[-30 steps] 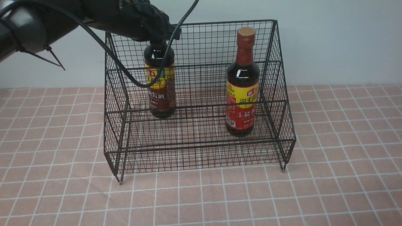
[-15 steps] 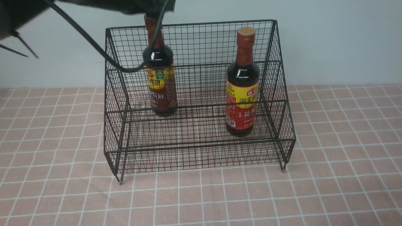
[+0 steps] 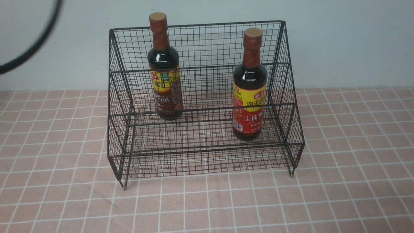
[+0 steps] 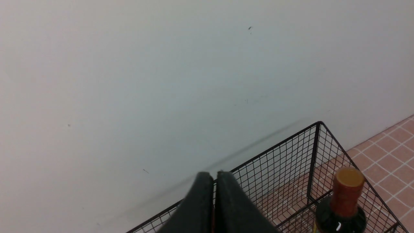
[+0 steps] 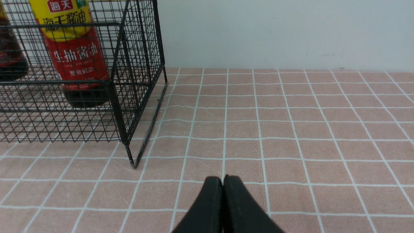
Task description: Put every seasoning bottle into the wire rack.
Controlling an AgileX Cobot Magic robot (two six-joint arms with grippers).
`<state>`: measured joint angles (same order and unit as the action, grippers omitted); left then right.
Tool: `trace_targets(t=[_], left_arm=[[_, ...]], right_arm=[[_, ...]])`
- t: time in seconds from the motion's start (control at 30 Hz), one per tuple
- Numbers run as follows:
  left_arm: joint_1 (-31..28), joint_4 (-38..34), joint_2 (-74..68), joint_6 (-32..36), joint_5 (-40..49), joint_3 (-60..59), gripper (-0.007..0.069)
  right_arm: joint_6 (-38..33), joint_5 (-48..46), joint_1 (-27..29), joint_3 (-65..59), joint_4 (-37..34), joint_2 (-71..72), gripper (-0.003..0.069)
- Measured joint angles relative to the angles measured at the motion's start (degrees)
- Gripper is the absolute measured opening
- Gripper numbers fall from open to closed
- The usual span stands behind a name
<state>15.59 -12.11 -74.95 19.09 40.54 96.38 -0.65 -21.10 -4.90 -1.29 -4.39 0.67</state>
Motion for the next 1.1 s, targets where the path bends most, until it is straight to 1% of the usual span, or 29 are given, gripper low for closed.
trace_targets(t=[0.17, 0.3, 0.33, 0.4, 0.43, 0.5, 0.53, 0.73, 0.9, 1.1], left_arm=[[0.0, 0.1, 12.2, -0.7, -0.5, -10.6, -0.0007], [0.0, -0.3, 19.7, -3.6, -2.7, -20.9, -0.0007], [0.0, -0.9, 24.3, -5.4, -4.9, -27.3, -0.0007], [0.0, -1.5, 29.4, -7.6, -7.4, -34.5, -0.0007], [0.0, -1.4, 29.9, -7.8, -7.6, -34.5, -0.0007], [0.0, -2.5, 36.7, -9.6, -10.7, -43.9, -0.0007], [0.0, -2.5, 37.2, -9.7, -10.9, -44.5, -0.0007], [0.0, -2.7, 48.5, -10.1, -12.4, -56.6, -0.0007], [0.0, -2.7, 51.7, -10.3, -10.0, -61.0, -0.0007], [0.0, -1.3, 51.9, -9.4, -8.3, -62.5, -0.0007]], right_arm=[[0.0, 0.0, 0.0, 0.0, 0.0, 0.0, -0.0015], [0.0, 0.0, 0.0, 0.0, 0.0, 0.0, -0.0015], [0.0, 0.0, 0.0, 0.0, 0.0, 0.0, -0.0015], [0.0, 0.0, 0.0, 0.0, 0.0, 0.0, -0.0015], [0.0, 0.0, 0.0, 0.0, 0.0, 0.0, -0.0015], [0.0, 0.0, 0.0, 0.0, 0.0, 0.0, -0.0015], [0.0, 0.0, 0.0, 0.0, 0.0, 0.0, -0.0015], [0.0, 0.0, 0.0, 0.0, 0.0, 0.0, -0.0015], [0.0, 0.0, 0.0, 0.0, 0.0, 0.0, -0.0015], [0.0, 0.0, 0.0, 0.0, 0.0, 0.0, -0.0015]])
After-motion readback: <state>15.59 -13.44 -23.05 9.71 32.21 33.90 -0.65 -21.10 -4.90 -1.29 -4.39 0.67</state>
